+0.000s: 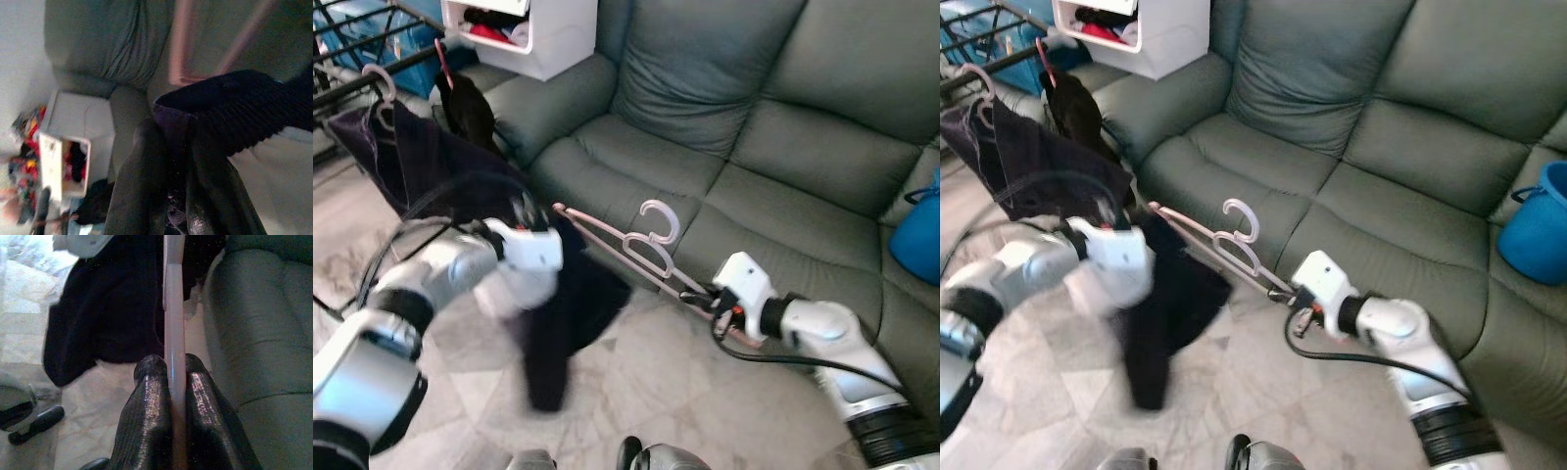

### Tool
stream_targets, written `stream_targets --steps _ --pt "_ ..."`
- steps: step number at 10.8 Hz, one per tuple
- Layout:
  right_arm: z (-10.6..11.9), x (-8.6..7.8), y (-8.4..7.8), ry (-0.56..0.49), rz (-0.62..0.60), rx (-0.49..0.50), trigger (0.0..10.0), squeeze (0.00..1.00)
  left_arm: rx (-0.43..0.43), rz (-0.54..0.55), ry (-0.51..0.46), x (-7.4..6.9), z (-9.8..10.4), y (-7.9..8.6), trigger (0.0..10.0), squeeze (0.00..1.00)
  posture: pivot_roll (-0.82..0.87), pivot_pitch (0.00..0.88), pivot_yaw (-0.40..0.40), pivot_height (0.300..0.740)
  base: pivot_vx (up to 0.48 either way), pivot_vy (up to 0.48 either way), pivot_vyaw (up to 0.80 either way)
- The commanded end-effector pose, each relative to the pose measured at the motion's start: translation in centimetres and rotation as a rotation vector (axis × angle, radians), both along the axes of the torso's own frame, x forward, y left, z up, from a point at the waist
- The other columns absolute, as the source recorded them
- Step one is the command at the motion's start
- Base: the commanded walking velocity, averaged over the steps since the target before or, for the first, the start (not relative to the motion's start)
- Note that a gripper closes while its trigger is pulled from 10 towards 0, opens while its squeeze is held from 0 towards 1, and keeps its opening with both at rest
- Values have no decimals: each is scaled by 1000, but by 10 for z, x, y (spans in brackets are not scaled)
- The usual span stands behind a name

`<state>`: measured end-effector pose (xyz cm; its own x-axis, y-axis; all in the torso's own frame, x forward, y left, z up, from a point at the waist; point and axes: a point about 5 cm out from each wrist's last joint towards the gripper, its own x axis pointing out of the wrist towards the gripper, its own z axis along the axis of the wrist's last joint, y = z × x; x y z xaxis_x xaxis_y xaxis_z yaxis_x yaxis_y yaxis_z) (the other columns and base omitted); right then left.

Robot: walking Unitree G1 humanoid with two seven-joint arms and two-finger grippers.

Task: Hang hanger

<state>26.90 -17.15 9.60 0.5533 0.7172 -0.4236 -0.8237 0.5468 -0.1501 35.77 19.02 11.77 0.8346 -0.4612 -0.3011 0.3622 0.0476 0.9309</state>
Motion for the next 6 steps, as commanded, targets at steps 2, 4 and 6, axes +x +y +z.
stream_targets --steps 2,4,6 --pt "14 1 -7 -16 35 -20 10000 0 -27 43 -35 7 9 2 10000 0 -85 25 -52 740 0 0 0" --pt "17 5 -32 -11 -9 -111 10000 0 -26 77 -44 8 10 9 10000 0 -85 25 -52 740 0 0 0" --pt "13 2 -46 24 -23 -170 10000 0 -43 67 -68 10 15 9 10000 0 -89 29 -47 740 0 0 0"
